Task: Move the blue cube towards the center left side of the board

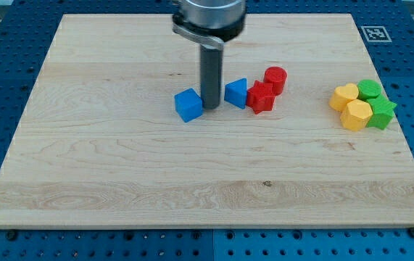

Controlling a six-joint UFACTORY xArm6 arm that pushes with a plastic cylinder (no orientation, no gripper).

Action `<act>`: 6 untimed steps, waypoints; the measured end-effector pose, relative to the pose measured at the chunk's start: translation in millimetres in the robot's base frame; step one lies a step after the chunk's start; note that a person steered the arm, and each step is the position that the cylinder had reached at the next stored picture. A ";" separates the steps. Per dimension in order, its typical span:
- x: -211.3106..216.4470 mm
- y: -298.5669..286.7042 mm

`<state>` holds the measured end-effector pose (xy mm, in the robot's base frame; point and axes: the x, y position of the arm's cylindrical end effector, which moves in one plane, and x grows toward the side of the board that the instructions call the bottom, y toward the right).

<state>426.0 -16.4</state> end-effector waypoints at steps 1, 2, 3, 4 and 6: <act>4.4 -38.6; 13.8 -55.1; 40.7 -50.0; 65.6 -29.9; 51.7 -86.3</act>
